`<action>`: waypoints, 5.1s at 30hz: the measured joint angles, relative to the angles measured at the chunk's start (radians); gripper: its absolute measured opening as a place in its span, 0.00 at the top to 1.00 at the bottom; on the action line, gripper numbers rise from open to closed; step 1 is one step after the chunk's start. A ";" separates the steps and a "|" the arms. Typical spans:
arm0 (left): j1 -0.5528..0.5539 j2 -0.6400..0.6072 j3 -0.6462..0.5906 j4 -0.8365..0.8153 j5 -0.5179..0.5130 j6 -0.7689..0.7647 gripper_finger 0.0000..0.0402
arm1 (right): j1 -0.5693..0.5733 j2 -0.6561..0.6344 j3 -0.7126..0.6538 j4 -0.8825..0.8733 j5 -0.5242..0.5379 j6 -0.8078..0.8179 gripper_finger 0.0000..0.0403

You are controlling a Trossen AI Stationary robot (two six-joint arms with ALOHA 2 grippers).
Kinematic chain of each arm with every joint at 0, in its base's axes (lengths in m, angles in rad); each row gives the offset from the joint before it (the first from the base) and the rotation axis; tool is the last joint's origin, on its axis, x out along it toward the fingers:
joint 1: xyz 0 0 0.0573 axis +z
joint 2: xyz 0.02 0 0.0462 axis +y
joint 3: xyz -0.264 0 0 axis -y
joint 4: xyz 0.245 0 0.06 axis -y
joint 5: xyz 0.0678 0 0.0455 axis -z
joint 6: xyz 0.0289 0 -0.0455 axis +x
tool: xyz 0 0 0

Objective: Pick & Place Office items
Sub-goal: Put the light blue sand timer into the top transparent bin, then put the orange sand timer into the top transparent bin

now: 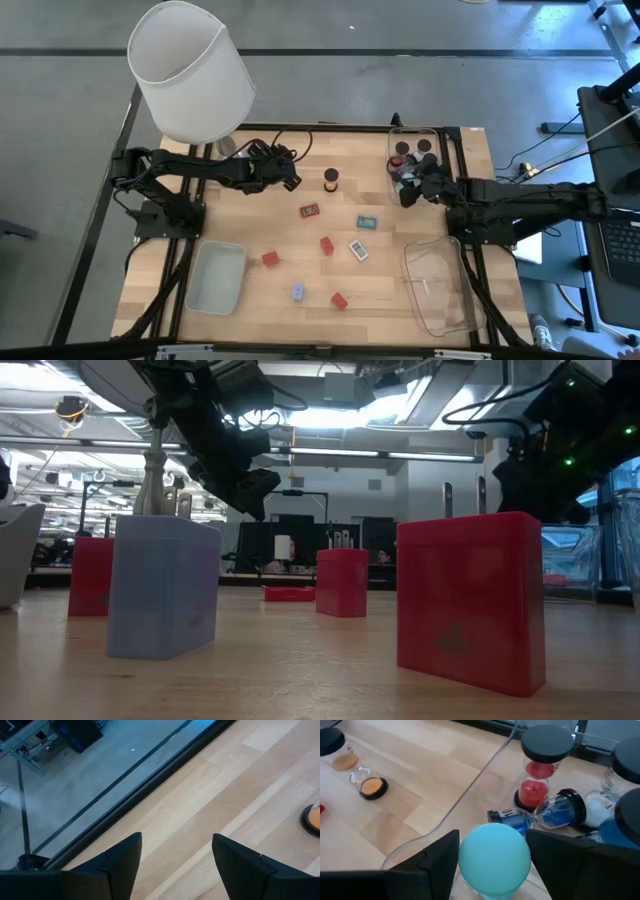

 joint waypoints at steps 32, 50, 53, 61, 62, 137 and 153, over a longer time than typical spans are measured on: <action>-0.002 0.000 0.000 0.031 0.156 0.046 0.40 | 0.005 0.018 0.166 0.260 -0.098 -0.385 0.17; -0.069 0.000 0.000 0.074 0.234 0.134 0.40 | -0.003 0.416 0.166 0.832 -0.274 -0.731 0.17; -0.069 0.000 0.000 0.066 0.234 0.134 0.40 | -0.016 0.491 0.166 0.927 -0.359 -0.748 0.17; -0.069 0.000 0.000 0.044 0.221 0.135 0.40 | -0.068 0.670 0.166 1.137 -0.458 -0.648 0.09; -0.069 0.000 0.000 0.042 0.215 0.135 0.40 | -0.074 0.690 0.166 1.155 -0.458 -0.633 0.07; -0.067 -0.001 0.000 -0.001 0.145 0.116 0.40 | -0.124 0.523 0.526 0.179 -0.223 -0.545 0.47; -0.067 -0.001 0.000 -0.001 0.101 0.116 0.40 | -0.038 -0.011 0.310 -0.149 -0.056 -0.170 0.46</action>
